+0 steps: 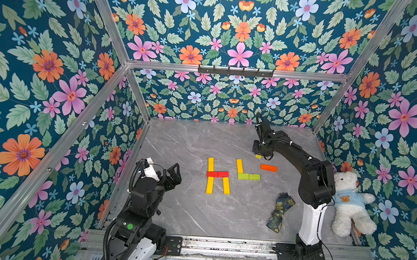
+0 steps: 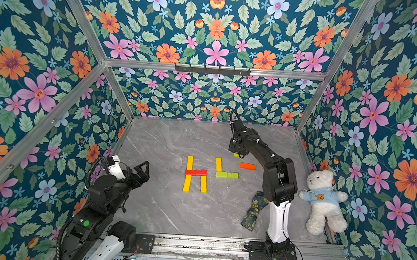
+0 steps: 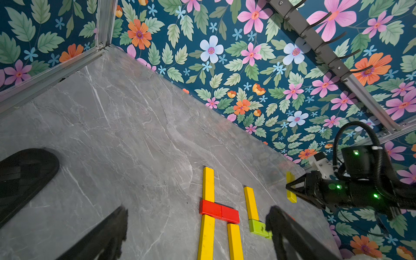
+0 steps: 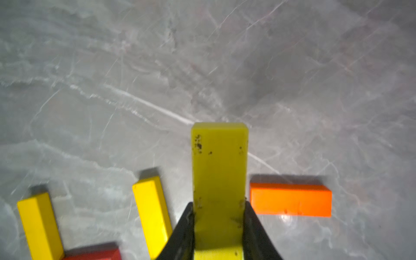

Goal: Assemble the letter h with building blocks
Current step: Pick up the building block from the center of the board, then assemble the building block at the center of the board.

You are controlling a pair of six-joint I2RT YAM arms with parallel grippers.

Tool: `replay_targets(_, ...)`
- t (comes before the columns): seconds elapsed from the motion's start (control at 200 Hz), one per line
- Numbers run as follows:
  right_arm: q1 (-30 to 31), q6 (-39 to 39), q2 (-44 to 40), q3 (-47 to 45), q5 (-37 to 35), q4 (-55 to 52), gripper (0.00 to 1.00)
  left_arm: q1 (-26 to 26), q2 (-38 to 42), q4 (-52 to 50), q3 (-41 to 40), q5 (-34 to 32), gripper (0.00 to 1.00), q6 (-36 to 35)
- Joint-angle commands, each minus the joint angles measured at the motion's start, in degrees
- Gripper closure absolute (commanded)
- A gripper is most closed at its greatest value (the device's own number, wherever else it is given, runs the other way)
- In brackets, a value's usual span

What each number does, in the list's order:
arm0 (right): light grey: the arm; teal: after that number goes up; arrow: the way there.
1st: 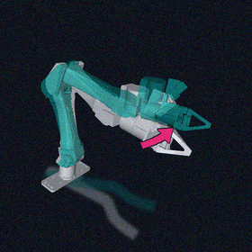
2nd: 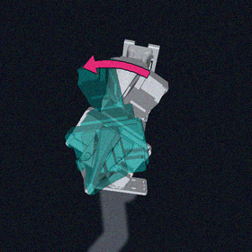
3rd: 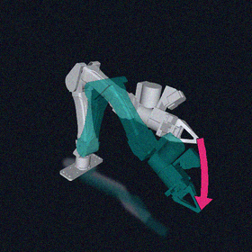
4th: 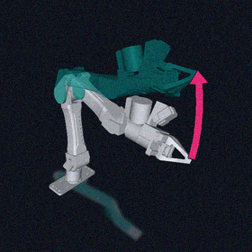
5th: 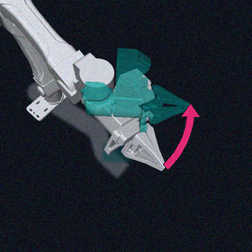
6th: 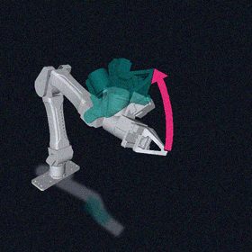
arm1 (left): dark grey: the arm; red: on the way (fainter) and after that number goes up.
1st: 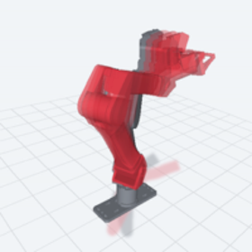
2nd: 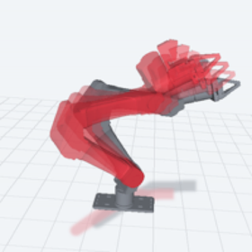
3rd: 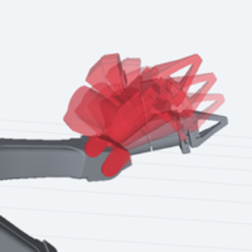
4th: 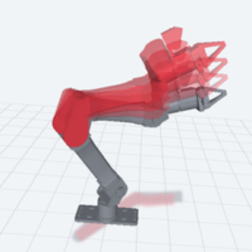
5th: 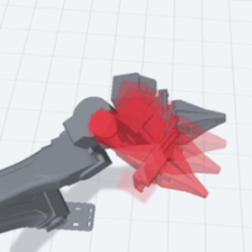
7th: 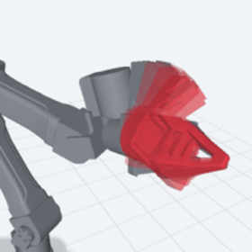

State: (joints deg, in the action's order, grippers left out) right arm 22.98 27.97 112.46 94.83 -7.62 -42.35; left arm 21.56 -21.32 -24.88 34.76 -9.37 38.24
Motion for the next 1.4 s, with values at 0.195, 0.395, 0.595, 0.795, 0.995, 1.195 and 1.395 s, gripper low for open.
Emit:
replay_targets(0.195, 11.05, 8.82, -15.96, -19.24, -1.42, 0.93, 0.76, -0.01, 1.02, 1.67, -0.05, 0.92, 0.00, -0.27)
replay_targets(0.395, 18.71, 15.02, -20.67, -28.07, -0.95, 2.46, 0.76, -0.03, 1.80, 1.77, -0.25, 1.29, 0.00, -0.27)
replay_targets(0.595, 24.72, 18.26, -16.62, -31.50, 0.29, 6.15, 0.76, 0.01, 2.08, 1.77, -0.31, 1.19, 0.00, -0.23)
replay_targets(0.795, 25.32, 18.16, -12.09, -31.81, 2.32, 9.69, 0.76, -0.03, 2.37, 1.68, -0.35, 1.10, 0.00, -0.18)
replay_targets(0.995, 25.27, 17.30, -10.34, -31.58, 3.41, 9.83, 0.76, 0.02, 2.51, 1.24, -0.22, 0.90, 0.00, -0.24)
replay_targets(1.195, 25.21, 15.78, -9.75, -30.98, 3.24, 8.71, 0.75, -0.01, 2.60, 1.38, -0.31, 0.78, 0.00, -0.18)
replay_targets(1.395, 24.23, 14.71, -9.80, -31.52, 3.38, 9.39, 0.74, -0.02, 2.73, 0.98, -0.13, 0.58, 0.00, -0.19)
